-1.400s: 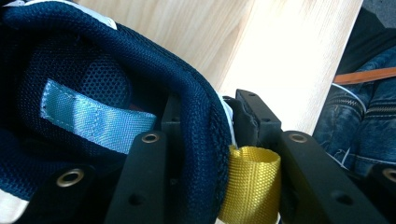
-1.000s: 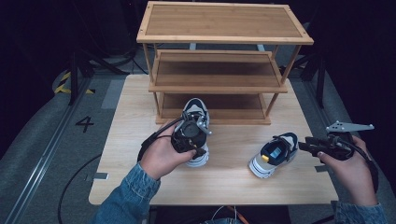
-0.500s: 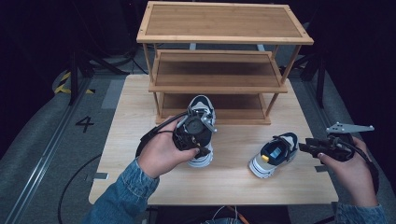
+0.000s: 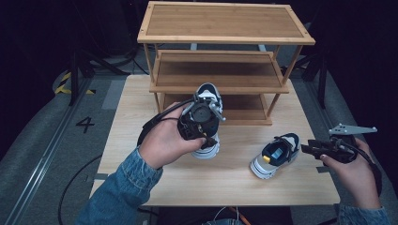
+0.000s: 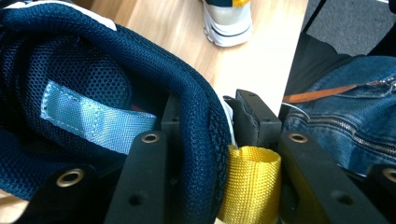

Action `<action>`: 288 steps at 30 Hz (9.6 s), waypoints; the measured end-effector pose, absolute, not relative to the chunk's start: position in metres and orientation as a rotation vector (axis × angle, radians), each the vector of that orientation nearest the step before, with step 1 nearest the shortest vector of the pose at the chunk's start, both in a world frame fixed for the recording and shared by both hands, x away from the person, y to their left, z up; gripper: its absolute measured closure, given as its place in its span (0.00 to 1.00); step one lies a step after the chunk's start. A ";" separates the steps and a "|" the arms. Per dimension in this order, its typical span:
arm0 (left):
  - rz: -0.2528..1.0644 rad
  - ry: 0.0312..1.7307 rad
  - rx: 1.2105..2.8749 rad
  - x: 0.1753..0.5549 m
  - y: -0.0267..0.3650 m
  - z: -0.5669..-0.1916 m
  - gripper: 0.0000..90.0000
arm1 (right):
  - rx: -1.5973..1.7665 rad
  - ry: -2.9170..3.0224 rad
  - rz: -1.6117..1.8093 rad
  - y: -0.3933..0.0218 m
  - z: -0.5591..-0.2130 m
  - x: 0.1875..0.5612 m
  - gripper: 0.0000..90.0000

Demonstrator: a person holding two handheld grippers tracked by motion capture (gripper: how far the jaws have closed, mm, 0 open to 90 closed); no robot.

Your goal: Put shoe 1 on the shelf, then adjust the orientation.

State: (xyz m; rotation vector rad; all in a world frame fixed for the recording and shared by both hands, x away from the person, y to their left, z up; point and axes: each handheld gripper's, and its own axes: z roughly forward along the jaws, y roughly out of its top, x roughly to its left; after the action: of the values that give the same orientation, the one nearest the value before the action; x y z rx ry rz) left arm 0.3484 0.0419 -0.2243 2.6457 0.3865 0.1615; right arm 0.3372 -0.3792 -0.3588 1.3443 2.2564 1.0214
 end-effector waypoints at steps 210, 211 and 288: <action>0.275 0.991 2.494 0.388 0.154 -0.381 0.31 | 1.411 2.438 0.612 -0.378 -0.400 0.370 1.00; 0.273 0.996 2.493 0.388 0.156 -0.381 0.31 | 1.421 2.435 0.595 -0.379 -0.402 0.373 1.00; 0.194 1.016 2.477 0.396 0.160 -0.400 0.29 | 0.879 2.780 0.588 -0.275 -0.353 0.310 0.88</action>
State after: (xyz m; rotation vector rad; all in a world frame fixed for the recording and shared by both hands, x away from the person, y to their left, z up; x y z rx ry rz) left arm 0.3955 0.1595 -0.3996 2.4765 1.0155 0.1938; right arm 0.3103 -0.2750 -0.3528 0.8794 2.7802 0.5880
